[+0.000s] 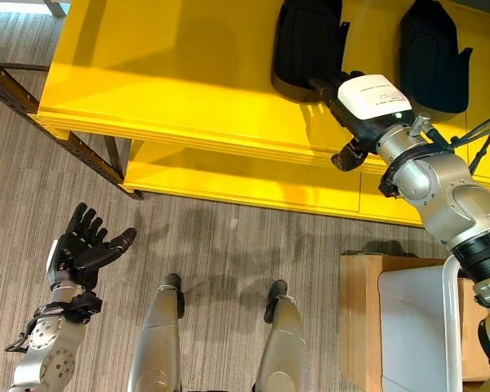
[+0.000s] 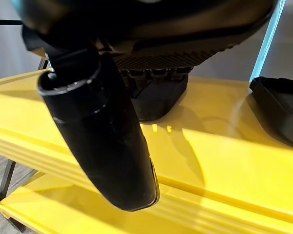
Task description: Move parts from the plastic box to the shelf.
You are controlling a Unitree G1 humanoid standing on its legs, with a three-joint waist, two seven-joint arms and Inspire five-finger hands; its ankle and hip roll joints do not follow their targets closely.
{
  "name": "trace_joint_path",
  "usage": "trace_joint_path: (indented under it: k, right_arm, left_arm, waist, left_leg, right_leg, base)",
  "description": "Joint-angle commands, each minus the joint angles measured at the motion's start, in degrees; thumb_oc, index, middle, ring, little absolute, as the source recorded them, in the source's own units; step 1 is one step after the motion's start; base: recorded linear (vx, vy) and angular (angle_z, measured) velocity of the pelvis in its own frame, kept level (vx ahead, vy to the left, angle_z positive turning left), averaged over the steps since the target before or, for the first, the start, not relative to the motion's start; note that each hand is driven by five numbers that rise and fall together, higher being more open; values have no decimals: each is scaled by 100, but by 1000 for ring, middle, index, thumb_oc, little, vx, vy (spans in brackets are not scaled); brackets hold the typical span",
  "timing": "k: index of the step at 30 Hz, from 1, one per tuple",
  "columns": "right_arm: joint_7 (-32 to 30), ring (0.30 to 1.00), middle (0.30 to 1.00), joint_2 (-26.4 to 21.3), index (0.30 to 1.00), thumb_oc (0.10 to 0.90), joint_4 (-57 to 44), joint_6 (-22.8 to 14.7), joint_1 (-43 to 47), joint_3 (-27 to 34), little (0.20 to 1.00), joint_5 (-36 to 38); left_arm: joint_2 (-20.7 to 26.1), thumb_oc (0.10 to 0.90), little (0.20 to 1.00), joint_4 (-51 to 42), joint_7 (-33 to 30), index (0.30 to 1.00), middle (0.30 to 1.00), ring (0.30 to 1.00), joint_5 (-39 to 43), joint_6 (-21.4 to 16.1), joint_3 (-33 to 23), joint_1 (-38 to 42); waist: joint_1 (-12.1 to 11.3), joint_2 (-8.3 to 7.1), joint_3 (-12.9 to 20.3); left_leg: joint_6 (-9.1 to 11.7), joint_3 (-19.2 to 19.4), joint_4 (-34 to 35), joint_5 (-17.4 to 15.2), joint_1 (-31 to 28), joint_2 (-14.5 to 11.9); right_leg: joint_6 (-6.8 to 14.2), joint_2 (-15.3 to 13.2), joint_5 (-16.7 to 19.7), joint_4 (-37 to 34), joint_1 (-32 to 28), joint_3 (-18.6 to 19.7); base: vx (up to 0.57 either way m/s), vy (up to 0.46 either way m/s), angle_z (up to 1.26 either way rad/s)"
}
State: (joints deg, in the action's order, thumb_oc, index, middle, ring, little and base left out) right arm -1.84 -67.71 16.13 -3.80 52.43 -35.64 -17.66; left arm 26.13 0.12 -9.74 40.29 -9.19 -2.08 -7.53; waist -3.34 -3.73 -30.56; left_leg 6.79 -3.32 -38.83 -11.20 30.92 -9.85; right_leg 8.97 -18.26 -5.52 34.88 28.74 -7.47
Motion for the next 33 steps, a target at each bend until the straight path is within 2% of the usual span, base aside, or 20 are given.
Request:
trace_joint_path:
  k: [1, 19, 33]
  right_arm:
    - [-495, 1000, 1000, -86, 1000, 900, -33, -19, 1081, 270, 1000, 240]
    - [-513, 1000, 1000, 63, 1000, 900, 299, 46, 1468, -29, 1000, 225]
    - [-554, 1000, 1000, 390, 1000, 900, 821, 134, 1643, -202, 1000, 258]
  left_arm:
    - [480, 900, 1000, -545, -4, 1000, 1000, 1000, 71, -655, -295, -108]
    - [513, 900, 1000, -554, -16, 1000, 1000, 1000, 86, -684, -292, -133]
    - [490, 900, 1000, -527, -56, 1000, 1000, 1000, 129, -732, -314, -88]
  waist:
    - [-36, -97, 230]
    - [-88, -85, 178]
    - [-139, -59, 109]
  left_leg:
    - [-134, -56, 489, 423, -96, -79]
    - [-132, -74, 505, 459, -51, -63]
    - [-138, -105, 500, 480, -5, -69]
  right_leg:
    - [-170, 4, -353, 327, -206, 186]
    - [-186, 4, -357, 358, -153, 177]
    - [-208, 28, -363, 400, -94, 159]
  base:
    - [0, 0, 0]
    - [0, 0, 0]
    - [0, 0, 0]
